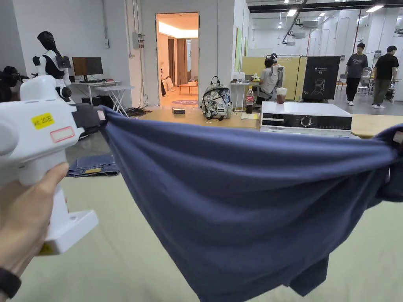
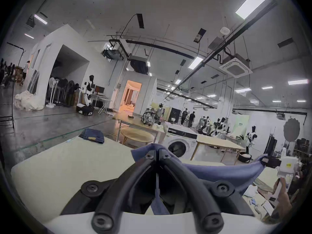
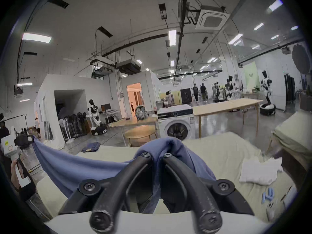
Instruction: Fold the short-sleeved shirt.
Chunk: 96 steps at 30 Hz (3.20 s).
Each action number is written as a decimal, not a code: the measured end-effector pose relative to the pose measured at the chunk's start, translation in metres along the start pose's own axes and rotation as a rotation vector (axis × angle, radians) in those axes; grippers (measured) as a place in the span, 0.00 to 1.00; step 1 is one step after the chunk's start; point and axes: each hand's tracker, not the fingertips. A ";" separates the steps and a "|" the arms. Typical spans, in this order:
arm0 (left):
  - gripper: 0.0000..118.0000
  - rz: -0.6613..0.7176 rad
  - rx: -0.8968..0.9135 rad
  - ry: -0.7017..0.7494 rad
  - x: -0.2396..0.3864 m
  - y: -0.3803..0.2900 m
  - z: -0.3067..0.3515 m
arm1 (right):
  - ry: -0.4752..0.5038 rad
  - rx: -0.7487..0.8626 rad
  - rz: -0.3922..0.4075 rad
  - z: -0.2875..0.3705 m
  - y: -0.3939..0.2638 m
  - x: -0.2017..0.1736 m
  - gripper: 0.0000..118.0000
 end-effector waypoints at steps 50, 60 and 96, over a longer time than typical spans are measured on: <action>0.32 0.096 -0.673 0.101 -0.047 -0.306 0.212 | -0.340 -0.591 -0.087 0.177 -0.370 0.068 0.43; 0.53 -0.195 -0.367 0.169 -0.003 -0.243 0.236 | -0.243 -0.352 0.042 0.238 -0.312 0.044 0.50; 0.37 0.182 -0.730 0.177 -0.059 -0.349 0.189 | -0.026 -0.304 0.037 0.175 -0.282 0.010 0.00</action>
